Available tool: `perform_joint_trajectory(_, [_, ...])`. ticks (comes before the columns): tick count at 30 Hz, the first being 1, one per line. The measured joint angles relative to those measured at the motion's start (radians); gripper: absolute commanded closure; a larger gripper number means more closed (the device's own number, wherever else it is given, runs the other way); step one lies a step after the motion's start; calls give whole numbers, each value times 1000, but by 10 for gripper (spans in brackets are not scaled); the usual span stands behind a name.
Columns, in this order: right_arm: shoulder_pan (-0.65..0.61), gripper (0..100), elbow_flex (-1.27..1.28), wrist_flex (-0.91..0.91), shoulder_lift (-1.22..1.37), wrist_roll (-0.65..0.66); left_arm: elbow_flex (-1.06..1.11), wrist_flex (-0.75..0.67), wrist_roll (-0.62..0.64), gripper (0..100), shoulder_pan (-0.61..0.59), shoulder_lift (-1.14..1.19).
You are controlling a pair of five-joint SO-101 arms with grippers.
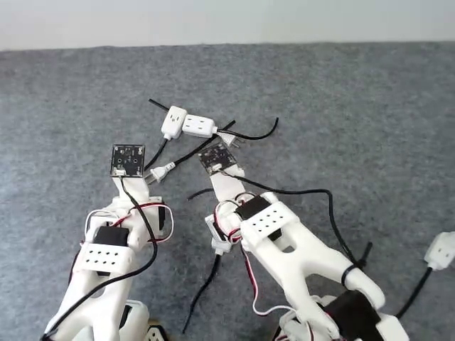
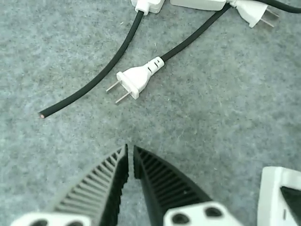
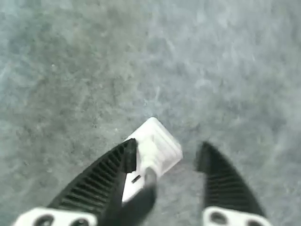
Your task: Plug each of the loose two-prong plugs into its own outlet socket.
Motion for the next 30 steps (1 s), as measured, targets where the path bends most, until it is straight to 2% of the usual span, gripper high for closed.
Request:
perform_joint_trajectory(4, [-66,728,0,9,0,-49,0,0,0,982,2,0])
perform_joint_trajectory(11, [-98,728,2,15,0,-100,0,0,0,982,0,0])
perform_joint_trajectory(19, [-107,729,-3,-14,55,-104,0,-60,0,982,-141,0])
perform_joint_trajectory(23, [-101,734,-98,37,163,-104,0,-110,3,982,-183,0])
perform_joint_trajectory(26, [-101,816,-198,112,262,-104,0,-120,6,982,-181,0])
perform_joint_trajectory(30, [-91,997,-261,160,308,-104,0,-120,6,982,-186,0])
